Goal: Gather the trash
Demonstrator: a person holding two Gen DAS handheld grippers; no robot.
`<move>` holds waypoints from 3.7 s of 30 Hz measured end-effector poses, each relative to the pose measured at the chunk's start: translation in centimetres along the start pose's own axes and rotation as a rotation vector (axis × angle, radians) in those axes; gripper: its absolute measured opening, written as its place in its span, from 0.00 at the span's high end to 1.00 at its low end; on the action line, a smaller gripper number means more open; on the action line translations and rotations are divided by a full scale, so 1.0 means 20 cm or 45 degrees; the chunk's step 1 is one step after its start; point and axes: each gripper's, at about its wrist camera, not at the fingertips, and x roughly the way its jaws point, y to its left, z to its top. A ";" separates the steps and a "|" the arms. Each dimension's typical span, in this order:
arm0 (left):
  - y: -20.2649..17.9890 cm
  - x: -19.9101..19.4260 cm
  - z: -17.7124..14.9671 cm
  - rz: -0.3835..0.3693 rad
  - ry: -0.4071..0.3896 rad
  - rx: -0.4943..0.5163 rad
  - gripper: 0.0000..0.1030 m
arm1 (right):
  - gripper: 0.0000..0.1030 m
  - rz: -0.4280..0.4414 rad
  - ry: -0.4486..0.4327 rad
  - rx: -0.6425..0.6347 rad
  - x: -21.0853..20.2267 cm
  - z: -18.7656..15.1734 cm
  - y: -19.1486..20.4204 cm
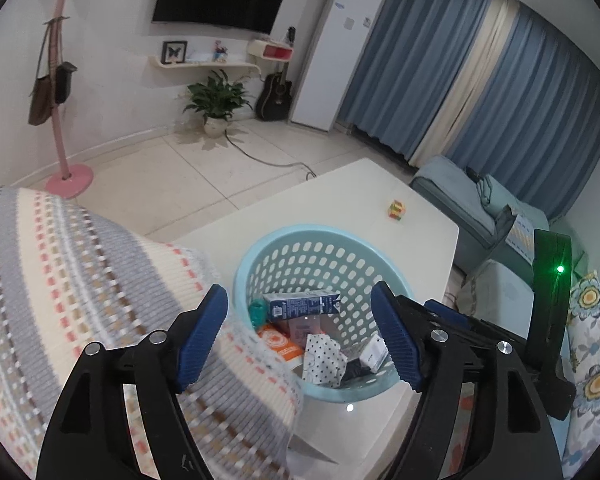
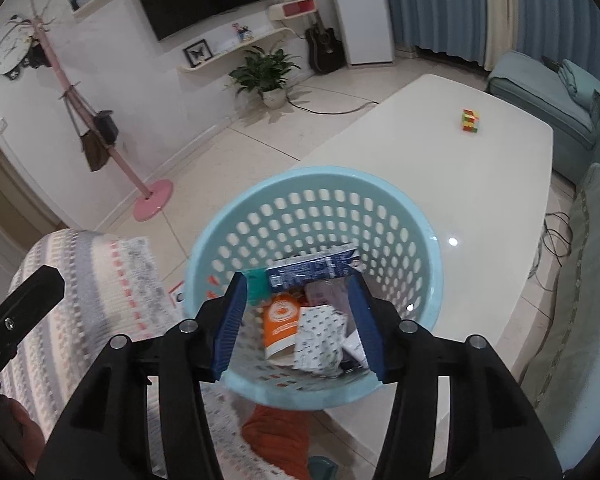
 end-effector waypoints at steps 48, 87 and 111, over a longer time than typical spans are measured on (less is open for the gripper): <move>0.29 -0.73 -0.48 0.647 -0.462 -0.046 0.12 | 0.40 -0.067 -0.461 -0.365 -0.47 -0.51 0.51; 0.22 -0.73 -0.48 0.691 -0.451 -0.018 0.09 | 0.36 -0.056 -0.400 -0.342 -0.40 -0.52 0.48; 0.22 -0.73 -0.48 0.690 -0.446 -0.026 0.09 | 0.35 -0.050 -0.395 -0.333 -0.40 -0.53 0.47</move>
